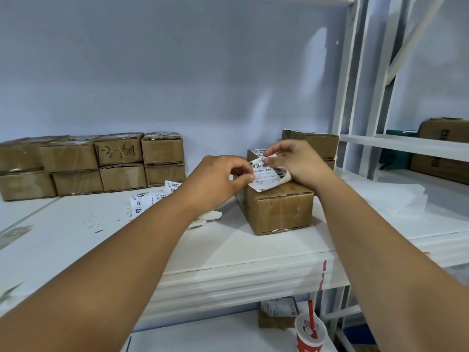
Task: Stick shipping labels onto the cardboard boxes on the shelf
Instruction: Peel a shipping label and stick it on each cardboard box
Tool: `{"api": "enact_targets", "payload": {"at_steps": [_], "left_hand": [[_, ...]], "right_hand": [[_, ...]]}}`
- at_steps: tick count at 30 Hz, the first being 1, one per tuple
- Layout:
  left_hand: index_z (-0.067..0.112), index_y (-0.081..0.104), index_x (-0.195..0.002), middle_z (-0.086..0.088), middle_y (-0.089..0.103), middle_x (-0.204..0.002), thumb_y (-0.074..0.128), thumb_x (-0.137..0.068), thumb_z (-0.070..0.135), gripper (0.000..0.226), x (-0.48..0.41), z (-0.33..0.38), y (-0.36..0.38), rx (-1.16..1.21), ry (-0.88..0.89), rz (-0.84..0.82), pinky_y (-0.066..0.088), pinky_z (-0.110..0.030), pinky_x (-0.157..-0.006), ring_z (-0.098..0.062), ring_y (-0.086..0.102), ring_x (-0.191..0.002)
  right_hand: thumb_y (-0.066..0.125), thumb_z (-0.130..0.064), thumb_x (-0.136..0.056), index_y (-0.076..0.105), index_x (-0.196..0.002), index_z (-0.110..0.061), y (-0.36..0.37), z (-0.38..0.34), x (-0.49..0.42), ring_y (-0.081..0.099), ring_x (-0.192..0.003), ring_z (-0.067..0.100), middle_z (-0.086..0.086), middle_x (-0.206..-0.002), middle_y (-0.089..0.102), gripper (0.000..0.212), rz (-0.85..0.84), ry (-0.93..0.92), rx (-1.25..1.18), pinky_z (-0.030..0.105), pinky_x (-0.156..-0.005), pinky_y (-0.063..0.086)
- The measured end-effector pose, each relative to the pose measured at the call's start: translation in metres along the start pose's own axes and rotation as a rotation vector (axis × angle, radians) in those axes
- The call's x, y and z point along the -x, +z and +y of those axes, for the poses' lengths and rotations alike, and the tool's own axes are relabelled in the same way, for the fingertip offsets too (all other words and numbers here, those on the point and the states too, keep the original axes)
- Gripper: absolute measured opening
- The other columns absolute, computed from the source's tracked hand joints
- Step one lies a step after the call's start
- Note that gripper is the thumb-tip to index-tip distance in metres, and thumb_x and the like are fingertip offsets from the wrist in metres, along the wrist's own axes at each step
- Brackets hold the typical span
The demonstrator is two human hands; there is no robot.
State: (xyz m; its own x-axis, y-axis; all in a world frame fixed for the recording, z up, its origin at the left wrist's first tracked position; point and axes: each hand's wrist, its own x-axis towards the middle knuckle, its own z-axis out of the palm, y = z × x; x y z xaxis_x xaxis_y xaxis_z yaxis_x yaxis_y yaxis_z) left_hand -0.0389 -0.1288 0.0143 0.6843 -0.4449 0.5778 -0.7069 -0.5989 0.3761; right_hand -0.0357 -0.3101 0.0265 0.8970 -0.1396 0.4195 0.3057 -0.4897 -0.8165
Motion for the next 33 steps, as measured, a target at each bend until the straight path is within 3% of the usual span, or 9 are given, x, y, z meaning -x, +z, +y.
{"api": "enact_targets", "payload": {"at_steps": [4, 7, 12, 17, 23, 28, 33], "left_hand": [[0.023, 0.072, -0.100, 0.012, 0.070, -0.099, 0.060, -0.091, 0.027, 0.016, 0.0008, 0.0014, -0.0011, -0.022, 0.004, -0.007, 0.033, 0.003, -0.071, 0.002, 0.058, -0.091], [0.022, 0.072, -0.105, 0.010, 0.069, -0.105, 0.059, -0.092, 0.027, 0.019, 0.0011, 0.0024, -0.0014, -0.049, 0.014, -0.019, 0.032, 0.003, -0.071, 0.001, 0.057, -0.093], [0.024, 0.070, -0.110, 0.009, 0.067, -0.112, 0.057, -0.093, 0.029, 0.022, -0.0006, 0.0011, -0.0011, -0.081, 0.019, -0.033, 0.029, 0.005, -0.068, 0.005, 0.048, -0.088], [0.026, 0.069, -0.113, 0.007, 0.066, -0.116, 0.055, -0.093, 0.031, 0.024, -0.0016, -0.0004, -0.0003, -0.101, 0.013, -0.038, 0.028, 0.005, -0.068, -0.004, 0.054, -0.100], [0.025, 0.067, -0.117, 0.006, 0.065, -0.117, 0.053, -0.094, 0.031, 0.027, -0.0021, -0.0014, 0.0009, -0.116, 0.021, -0.051, 0.030, -0.007, -0.067, -0.009, 0.055, -0.106], [0.023, 0.067, -0.117, 0.003, 0.066, -0.116, 0.053, -0.095, 0.029, 0.027, -0.0009, -0.0012, 0.0010, -0.108, 0.034, -0.053, 0.033, -0.015, -0.078, -0.013, 0.056, -0.106], [0.022, 0.066, -0.118, 0.002, 0.064, -0.118, 0.051, -0.096, 0.029, 0.028, -0.0007, -0.0013, 0.0023, -0.113, 0.045, -0.061, 0.029, -0.013, -0.074, -0.013, 0.055, -0.108]], "right_hand": [[0.072, -0.009, -0.081, 0.067, -0.078, -0.021, -0.0012, 0.0001, 0.0001, 0.059, -0.070, 0.012, 0.004, -0.082, 0.065, 0.014, 0.002, 0.021, -0.016, 0.017, -0.064, 0.045], [0.070, -0.008, -0.083, 0.069, -0.089, -0.013, -0.0024, -0.0020, 0.0035, 0.060, -0.067, 0.009, 0.001, -0.081, 0.066, 0.008, 0.004, 0.047, -0.099, 0.010, -0.054, 0.046], [0.069, -0.005, -0.083, 0.067, -0.089, -0.015, -0.0030, -0.0035, 0.0050, 0.061, -0.067, 0.012, 0.004, -0.083, 0.066, 0.012, -0.042, 0.076, -0.175, 0.021, -0.063, 0.049], [0.067, -0.002, -0.084, 0.067, -0.090, -0.015, -0.0040, -0.0017, 0.0029, 0.061, -0.069, 0.014, 0.006, -0.087, 0.067, 0.014, -0.056, 0.087, -0.187, 0.023, -0.065, 0.050], [0.063, 0.001, -0.086, 0.066, -0.090, -0.013, -0.0040, 0.0030, 0.0008, 0.064, -0.073, 0.017, 0.014, -0.096, 0.068, 0.015, -0.056, 0.101, -0.197, 0.025, -0.068, 0.053], [0.064, 0.000, -0.086, 0.067, -0.095, -0.011, -0.0049, 0.0029, 0.0007, 0.063, -0.069, 0.010, 0.005, -0.086, 0.067, 0.014, -0.050, 0.073, -0.159, 0.014, -0.059, 0.052], [0.068, -0.001, -0.083, 0.067, -0.089, -0.015, -0.0043, 0.0043, -0.0008, 0.063, -0.072, 0.015, 0.011, -0.093, 0.067, 0.016, -0.049, 0.100, -0.171, 0.024, -0.067, 0.053]]}}
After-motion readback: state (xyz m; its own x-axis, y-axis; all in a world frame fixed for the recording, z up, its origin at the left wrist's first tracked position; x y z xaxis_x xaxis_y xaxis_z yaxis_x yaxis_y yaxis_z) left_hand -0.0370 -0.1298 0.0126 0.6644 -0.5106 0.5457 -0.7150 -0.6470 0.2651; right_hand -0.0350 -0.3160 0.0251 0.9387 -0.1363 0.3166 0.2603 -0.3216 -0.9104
